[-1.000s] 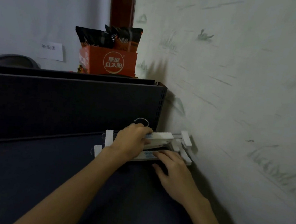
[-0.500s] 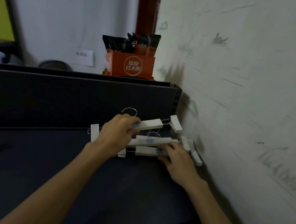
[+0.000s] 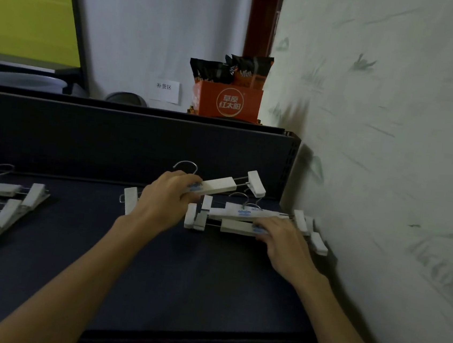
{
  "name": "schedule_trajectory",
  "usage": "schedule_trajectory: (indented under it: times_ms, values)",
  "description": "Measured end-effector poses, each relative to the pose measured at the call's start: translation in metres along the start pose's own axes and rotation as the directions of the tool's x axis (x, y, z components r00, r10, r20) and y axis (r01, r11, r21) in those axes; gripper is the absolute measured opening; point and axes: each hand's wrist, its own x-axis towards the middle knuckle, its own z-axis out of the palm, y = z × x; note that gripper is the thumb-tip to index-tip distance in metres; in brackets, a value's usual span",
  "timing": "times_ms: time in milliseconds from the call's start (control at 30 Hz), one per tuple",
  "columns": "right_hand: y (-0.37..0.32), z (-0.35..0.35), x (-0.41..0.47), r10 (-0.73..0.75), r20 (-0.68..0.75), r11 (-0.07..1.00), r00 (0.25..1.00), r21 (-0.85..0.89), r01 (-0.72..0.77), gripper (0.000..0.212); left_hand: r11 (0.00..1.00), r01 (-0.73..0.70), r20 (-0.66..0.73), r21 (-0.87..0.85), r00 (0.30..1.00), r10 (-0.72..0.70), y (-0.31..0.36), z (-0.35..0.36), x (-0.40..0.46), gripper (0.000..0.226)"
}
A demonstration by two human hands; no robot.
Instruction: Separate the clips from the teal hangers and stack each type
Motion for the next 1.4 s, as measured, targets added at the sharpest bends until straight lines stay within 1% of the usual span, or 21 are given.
schedule_trajectory:
  times_ms: [300,400,567,800,900,1033,1133,1233,1400]
  values:
    - [-0.006,-0.008,-0.026,-0.011,0.008,0.999,1.0,0.048,0.01,0.034,1.0,0.011,0.044,0.008,0.999,-0.012,0.007,0.003,-0.005,0.038]
    - [-0.01,-0.012,-0.036,-0.013,0.034,0.998,0.999,0.058,0.011,0.033,1.0,0.013,0.055,0.007,0.998,-0.013,0.009,0.006,-0.011,0.038]
    - [-0.018,-0.023,-0.052,-0.021,0.081,0.992,0.996,0.122,0.011,0.032,1.0,0.027,0.057,-0.005,0.998,-0.027,0.011,0.005,-0.024,0.038]
    - [-0.032,-0.026,-0.071,-0.059,0.073,0.99,0.996,0.131,0.049,0.031,0.998,0.059,0.026,-0.005,0.998,-0.059,0.009,0.0,-0.046,0.035]
    - [-0.033,-0.023,-0.074,-0.043,0.061,0.994,0.997,0.1,0.037,0.032,0.997,0.08,0.017,0.008,0.997,-0.081,0.004,-0.003,-0.057,0.036]
    - [-0.03,-0.024,-0.079,0.011,0.073,0.992,0.997,0.128,-0.02,0.028,0.994,0.105,0.018,0.027,0.994,-0.106,-0.005,-0.011,-0.067,0.035]
    - [-0.029,-0.028,-0.081,0.006,0.089,0.994,0.996,0.105,-0.016,0.026,0.995,0.102,0.024,0.019,0.994,-0.103,-0.01,-0.013,-0.068,0.035]
    - [-0.036,-0.035,-0.082,-0.005,0.096,0.992,0.995,0.125,-0.007,0.025,0.996,0.094,0.055,0.007,0.994,-0.094,-0.015,-0.013,-0.066,0.036]
    - [-0.055,-0.044,-0.087,0.019,0.077,1.0,0.997,0.021,-0.02,0.025,0.999,0.024,0.182,-0.045,0.983,-0.016,-0.03,-0.008,-0.056,0.035]
